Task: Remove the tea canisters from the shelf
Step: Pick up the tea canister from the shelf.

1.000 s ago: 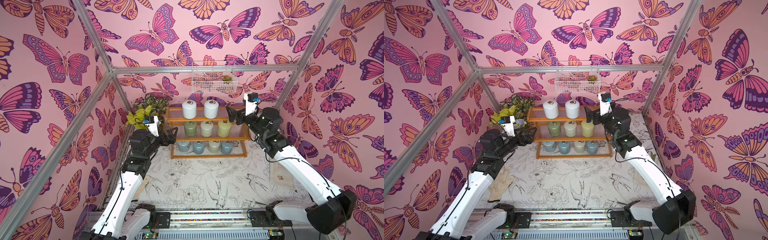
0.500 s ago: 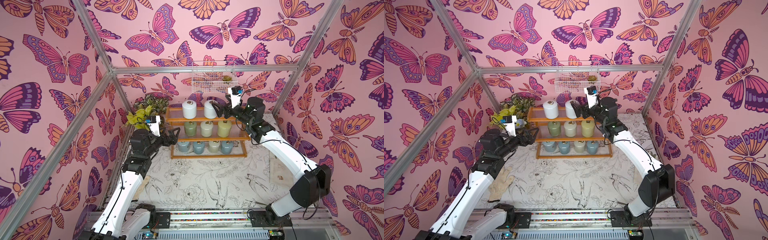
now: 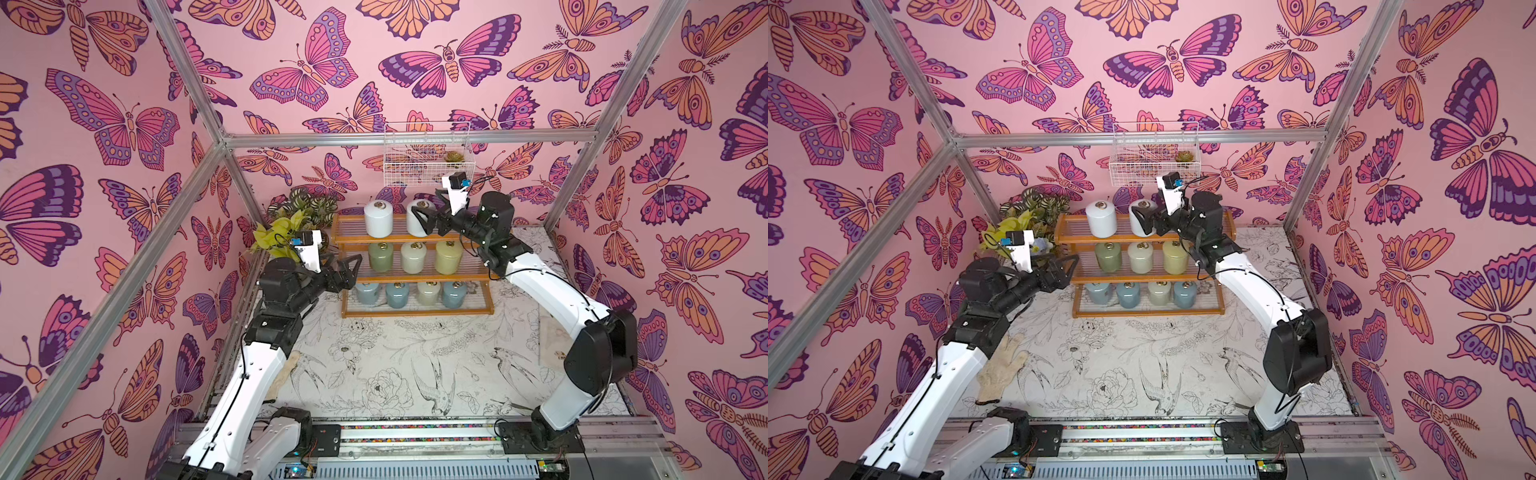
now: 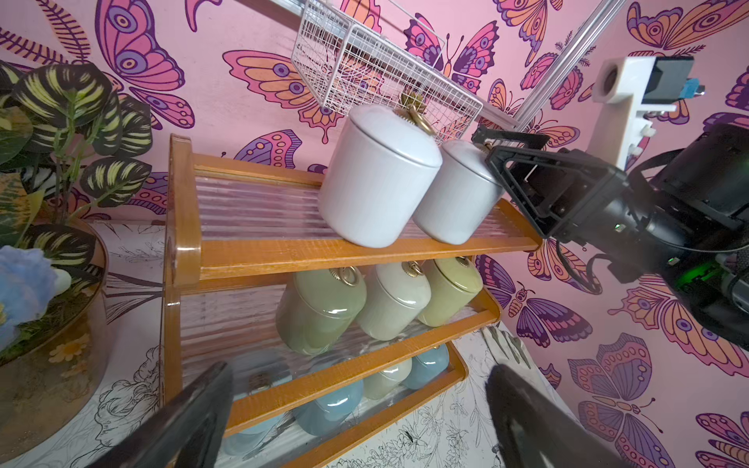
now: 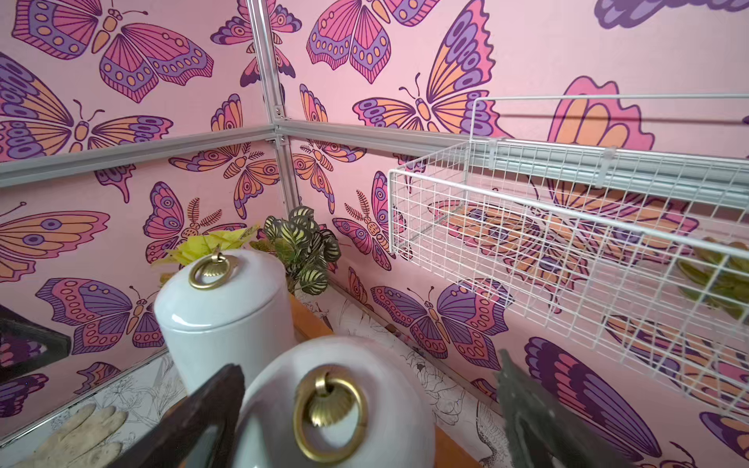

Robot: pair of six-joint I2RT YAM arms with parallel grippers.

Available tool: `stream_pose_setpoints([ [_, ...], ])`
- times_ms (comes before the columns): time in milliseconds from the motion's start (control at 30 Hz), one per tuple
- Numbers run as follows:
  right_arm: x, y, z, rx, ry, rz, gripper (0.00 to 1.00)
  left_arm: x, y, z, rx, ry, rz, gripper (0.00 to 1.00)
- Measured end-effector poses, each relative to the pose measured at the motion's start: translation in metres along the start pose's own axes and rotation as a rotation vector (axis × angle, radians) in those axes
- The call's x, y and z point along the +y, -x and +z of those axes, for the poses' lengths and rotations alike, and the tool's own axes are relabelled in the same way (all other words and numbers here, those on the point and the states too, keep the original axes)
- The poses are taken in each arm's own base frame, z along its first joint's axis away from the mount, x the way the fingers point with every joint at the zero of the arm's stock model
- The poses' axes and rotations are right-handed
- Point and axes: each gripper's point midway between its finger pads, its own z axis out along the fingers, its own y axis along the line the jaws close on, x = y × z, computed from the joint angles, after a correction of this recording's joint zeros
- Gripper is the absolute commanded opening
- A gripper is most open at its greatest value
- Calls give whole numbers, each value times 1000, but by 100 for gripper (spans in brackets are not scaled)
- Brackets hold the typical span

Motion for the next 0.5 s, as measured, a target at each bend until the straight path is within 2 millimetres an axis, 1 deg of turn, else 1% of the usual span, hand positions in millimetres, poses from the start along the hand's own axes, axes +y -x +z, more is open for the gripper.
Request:
stream_pose_setpoints([
  [500,10,-9,6,18,76,-11,99,2,-1,0,-3,6,-7,100],
])
